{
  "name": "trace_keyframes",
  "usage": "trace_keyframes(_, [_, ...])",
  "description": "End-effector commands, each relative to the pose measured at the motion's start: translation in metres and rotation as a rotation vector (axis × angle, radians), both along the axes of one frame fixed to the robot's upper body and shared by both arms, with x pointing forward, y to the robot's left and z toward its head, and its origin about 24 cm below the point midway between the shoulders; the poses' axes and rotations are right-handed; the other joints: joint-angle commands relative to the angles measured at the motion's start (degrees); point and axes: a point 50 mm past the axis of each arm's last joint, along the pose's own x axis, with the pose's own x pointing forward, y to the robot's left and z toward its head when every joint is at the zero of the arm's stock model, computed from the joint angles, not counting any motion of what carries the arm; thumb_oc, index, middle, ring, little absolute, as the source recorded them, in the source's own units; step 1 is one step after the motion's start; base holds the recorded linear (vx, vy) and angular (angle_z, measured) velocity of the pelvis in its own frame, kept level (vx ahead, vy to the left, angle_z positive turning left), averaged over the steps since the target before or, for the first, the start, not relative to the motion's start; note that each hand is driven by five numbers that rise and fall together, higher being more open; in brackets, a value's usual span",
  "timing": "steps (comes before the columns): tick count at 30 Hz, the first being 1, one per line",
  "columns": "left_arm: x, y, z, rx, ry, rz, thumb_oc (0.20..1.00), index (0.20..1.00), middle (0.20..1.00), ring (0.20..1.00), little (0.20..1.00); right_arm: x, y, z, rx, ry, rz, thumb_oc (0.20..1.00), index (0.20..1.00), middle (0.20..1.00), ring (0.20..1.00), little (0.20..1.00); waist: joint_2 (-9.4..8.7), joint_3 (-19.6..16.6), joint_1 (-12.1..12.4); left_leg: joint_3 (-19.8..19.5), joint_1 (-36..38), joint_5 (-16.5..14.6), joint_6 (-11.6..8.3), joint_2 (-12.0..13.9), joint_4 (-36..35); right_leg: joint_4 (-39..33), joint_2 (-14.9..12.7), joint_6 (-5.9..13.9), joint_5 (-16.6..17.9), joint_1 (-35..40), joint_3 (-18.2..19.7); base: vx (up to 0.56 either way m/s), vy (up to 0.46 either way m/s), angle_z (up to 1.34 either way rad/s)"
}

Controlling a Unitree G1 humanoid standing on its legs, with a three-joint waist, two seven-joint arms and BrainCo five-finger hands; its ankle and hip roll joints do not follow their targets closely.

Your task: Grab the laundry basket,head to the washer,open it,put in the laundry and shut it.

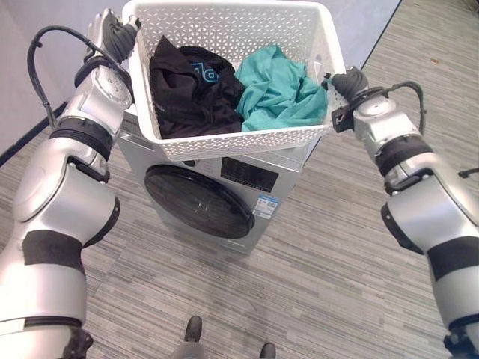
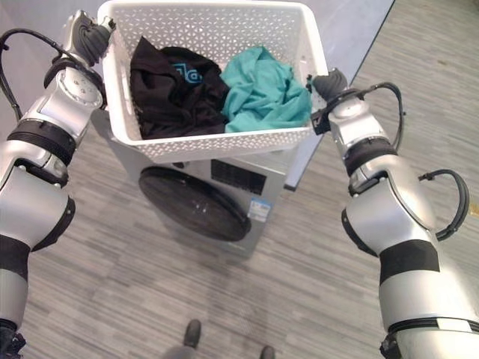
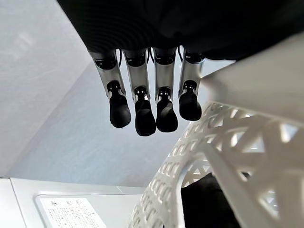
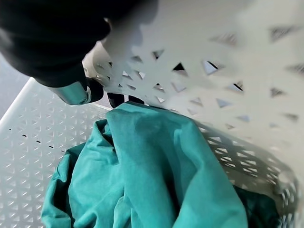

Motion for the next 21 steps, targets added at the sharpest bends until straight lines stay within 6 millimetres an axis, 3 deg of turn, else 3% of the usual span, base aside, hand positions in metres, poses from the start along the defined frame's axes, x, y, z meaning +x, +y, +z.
trace_keyframes(1, [-0.028, -0.067, 0.11, 0.012, -0.274, -0.151, 0.2, 0.2, 0.2, 0.2, 0.2, -0.011, 0.063, 0.092, 0.166, -0.258, 0.132, 0.2, 0.2, 0.2, 0.2, 0.2, -0.67, 1.89, 1.47, -2.11, 2.41, -2.98, 0.65, -0.67, -1.51, -1.46, -2.88, 4.9, 9.64, 1.8, 2.5, 0.0, 0.0, 0.0])
trace_keyframes(9, [-0.032, -0.088, 0.119, -0.025, -0.307, -0.219, 0.2, 0.2, 0.2, 0.2, 0.2, -0.018, 0.058, 0.117, 0.208, -0.319, 0.09, 0.2, 0.2, 0.2, 0.2, 0.2, -0.11, 2.22, 2.18, -3.24, -0.12, -2.34, 0.54, -1.67, -1.84, -1.46, -3.48, 5.52, 10.96, -0.06, 1.79, 0.0, 0.019, 0.07])
trace_keyframes(13, [-0.028, -0.087, 0.112, -0.014, -0.283, -0.216, 0.2, 0.2, 0.2, 0.2, 0.2, -0.017, 0.057, 0.114, 0.211, -0.307, 0.089, 0.2, 0.2, 0.2, 0.2, 0.2, -0.29, 2.22, 2.67, -3.94, -1.23, -3.26, 1.21, -2.23, 0.05, -1.46, -3.67, 5.56, 11.65, 0.06, 3.16, 0.01, 0.015, 0.03])
trace_keyframes(14, [-0.023, -0.087, 0.102, -0.01, -0.248, -0.217, 0.2, 0.2, 0.2, 0.2, 0.2, -0.016, 0.056, 0.111, 0.209, -0.292, 0.09, 0.2, 0.2, 0.2, 0.2, 0.2, -0.16, 2.67, 3.18, -4.68, -0.97, -4.54, 2.11, -2.94, 1.64, 0.02, -3.12, 4.54, 10.65, 1.28, 5.3, 0.05, 0.088, 0.07])
trace_keyframes(16, [-0.018, -0.089, 0.091, -0.008, -0.214, -0.222, 0.2, 0.2, 0.2, 0.2, 0.2, -0.014, 0.052, 0.106, 0.204, -0.271, 0.086, 0.2, 0.2, 0.2, 0.2, 0.2, 0.64, 3.12, 3.41, -5.62, 0.07, -5.69, 3.13, -3.47, 2.89, 5.92, -0.83, 3.06, 5.34, 0.14, 7.93, 0.06, 0.092, 0.07])
trace_keyframes(17, [-0.018, -0.089, 0.091, -0.008, -0.214, -0.222, 0.2, 0.2, 0.2, 0.2, 0.2, -0.014, 0.052, 0.106, 0.204, -0.272, 0.086, 0.2, 0.2, 0.2, 0.2, 0.2, 0.61, 2.95, 3.39, -5.62, -0.25, -5.49, 3.14, -3.51, 2.91, 6.06, -0.87, 3.07, 5.39, -0.22, 7.95, 0.06, 0.058, 0.11])
trace_keyframes(18, [-0.017, -0.093, 0.088, -0.013, -0.206, -0.234, 0.2, 0.2, 0.2, 0.2, 0.2, -0.015, 0.051, 0.106, 0.202, -0.272, 0.084, 0.2, 0.2, 0.2, 0.2, 0.2, 1.2, 3.32, 3.04, -6.49, 0.42, -5.82, 3.39, -3.81, 3.09, 7.87, 0.76, 2.36, 3.59, -1.59, 9.57, 0.18, 0.055, 0.13])
trace_keyframes(19, [-0.014, -0.097, 0.08, -0.007, -0.181, -0.246, 0.2, 0.2, 0.2, 0.2, 0.2, -0.014, 0.044, 0.104, 0.177, -0.262, 0.069, 0.2, 0.2, 0.2, 0.2, 0.2, 2.29, 4.37, 1.02, -8.86, 2.61, -6.16, 3.59, -4.46, 3.02, 8.01, 5.07, 1.0, 0.43, -5.82, 14.85, 0.19, 0.049, 0.16])
trace_keyframes(20, [-0.014, -0.097, 0.08, -0.008, -0.181, -0.246, 0.2, 0.2, 0.2, 0.2, 0.2, -0.014, 0.044, 0.103, 0.176, -0.262, 0.07, 0.2, 0.2, 0.2, 0.2, 0.2, 2.4, 4.41, 1.05, -8.87, 2.79, -6.28, 3.55, -4.35, 2.95, 8.32, 5.18, 0.94, 0.19, -5.84, 14.86, 0.31, 0.016, 0.29])
trace_keyframes(21, [-0.01, -0.098, 0.07, -0.029, -0.157, -0.26, 0.2, 0.2, 0.2, 0.2, 0.2, -0.015, 0.038, 0.107, 0.149, -0.275, 0.054, 0.2, 0.2, 0.2, 0.2, 0.2, 3.12, 5.94, -1.19, -10.42, 6.33, -7.18, 3.14, -5.3, 2.77, 6.69, 7.41, 0.98, 2.43, -11.32, 16.29, 0.17, -0.013, 0.48])
